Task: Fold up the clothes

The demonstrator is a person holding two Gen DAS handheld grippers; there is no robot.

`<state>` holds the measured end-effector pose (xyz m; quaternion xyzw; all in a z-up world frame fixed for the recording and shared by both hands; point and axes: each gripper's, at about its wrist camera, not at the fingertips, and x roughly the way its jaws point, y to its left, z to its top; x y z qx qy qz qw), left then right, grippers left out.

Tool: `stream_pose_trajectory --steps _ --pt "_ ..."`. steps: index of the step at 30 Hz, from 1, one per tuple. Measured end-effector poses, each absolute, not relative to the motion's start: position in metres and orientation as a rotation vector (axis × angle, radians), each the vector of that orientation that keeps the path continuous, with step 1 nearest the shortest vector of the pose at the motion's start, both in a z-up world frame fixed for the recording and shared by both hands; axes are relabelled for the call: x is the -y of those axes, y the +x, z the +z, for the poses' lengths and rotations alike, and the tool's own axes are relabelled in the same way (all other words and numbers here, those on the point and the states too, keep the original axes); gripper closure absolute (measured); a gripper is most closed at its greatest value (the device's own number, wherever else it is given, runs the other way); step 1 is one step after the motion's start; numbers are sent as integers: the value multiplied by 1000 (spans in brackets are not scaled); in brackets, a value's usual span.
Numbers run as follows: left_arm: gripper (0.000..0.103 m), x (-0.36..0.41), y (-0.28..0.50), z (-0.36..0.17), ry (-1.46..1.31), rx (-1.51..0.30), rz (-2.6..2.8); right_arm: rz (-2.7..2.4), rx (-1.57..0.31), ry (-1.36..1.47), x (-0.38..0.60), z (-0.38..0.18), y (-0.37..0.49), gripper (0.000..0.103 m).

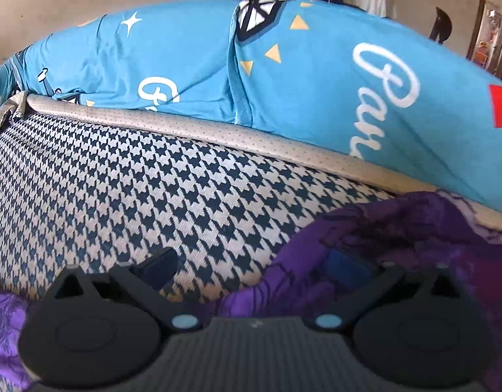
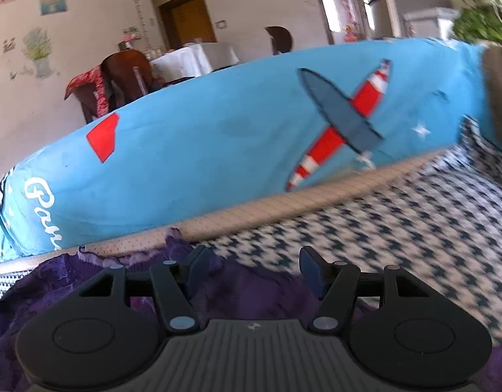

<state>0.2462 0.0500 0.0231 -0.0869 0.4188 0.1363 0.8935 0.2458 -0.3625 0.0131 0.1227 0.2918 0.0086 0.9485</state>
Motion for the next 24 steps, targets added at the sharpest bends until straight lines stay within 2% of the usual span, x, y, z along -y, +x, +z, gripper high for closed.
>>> stream_pose_trajectory --steps 8,19,24 --pt "0 -33 191 43 -176 -898 183 71 -657 116 364 14 211 41" --pt "0 19 155 31 -89 -965 85 14 -654 27 389 -11 216 41" --pt "0 33 155 25 -67 -996 59 32 -635 -25 387 -19 222 34"
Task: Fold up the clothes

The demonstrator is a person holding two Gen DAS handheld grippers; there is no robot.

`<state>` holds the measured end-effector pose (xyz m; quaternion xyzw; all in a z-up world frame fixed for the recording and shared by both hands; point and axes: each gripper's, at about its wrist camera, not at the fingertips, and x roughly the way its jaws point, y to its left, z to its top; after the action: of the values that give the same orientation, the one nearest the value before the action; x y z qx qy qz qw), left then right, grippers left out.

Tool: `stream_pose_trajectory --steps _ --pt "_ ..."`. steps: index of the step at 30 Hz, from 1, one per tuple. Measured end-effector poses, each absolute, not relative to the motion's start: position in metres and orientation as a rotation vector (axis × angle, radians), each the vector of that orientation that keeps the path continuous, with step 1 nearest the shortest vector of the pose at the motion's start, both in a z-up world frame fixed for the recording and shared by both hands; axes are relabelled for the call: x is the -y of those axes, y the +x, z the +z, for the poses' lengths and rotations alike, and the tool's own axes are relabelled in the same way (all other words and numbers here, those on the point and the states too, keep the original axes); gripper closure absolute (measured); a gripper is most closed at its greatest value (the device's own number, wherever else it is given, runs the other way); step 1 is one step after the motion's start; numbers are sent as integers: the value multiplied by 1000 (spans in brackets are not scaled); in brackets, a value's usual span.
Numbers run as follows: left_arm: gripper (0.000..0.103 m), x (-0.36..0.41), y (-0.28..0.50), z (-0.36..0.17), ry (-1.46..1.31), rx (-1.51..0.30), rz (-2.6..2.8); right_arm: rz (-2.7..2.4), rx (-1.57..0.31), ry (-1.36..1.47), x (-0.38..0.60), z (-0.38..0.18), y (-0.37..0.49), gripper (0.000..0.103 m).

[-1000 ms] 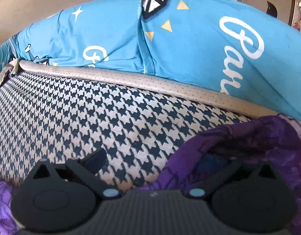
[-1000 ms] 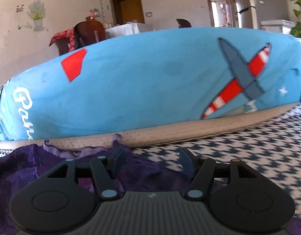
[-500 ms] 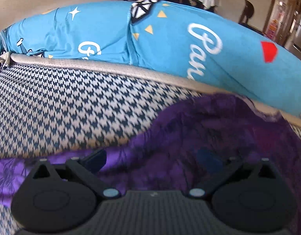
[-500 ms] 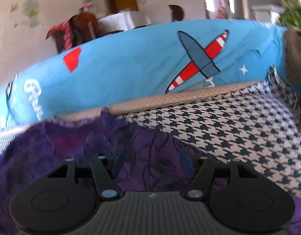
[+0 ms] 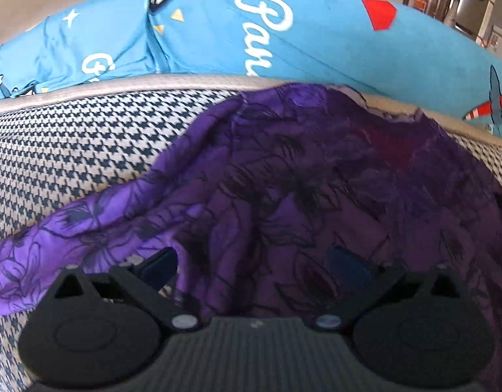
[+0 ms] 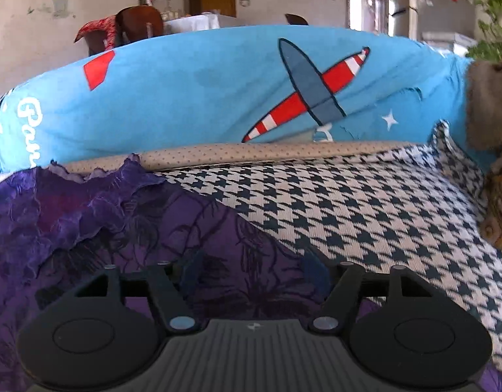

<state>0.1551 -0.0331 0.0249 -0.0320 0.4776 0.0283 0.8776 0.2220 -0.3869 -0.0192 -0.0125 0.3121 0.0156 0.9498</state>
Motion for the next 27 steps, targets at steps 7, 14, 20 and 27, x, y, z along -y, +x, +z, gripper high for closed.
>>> stream_pose_trajectory --steps 7,14,20,27 --pt "0 41 158 19 -71 -1033 36 41 -619 -12 384 -22 223 67" --pt "0 42 158 21 -75 -1025 53 32 -605 -5 382 -16 219 95" --pt "0 47 157 15 -60 -1034 40 -91 -505 15 391 8 214 96" --pt "0 67 149 2 18 -1074 -7 -202 -608 -11 392 -18 232 97"
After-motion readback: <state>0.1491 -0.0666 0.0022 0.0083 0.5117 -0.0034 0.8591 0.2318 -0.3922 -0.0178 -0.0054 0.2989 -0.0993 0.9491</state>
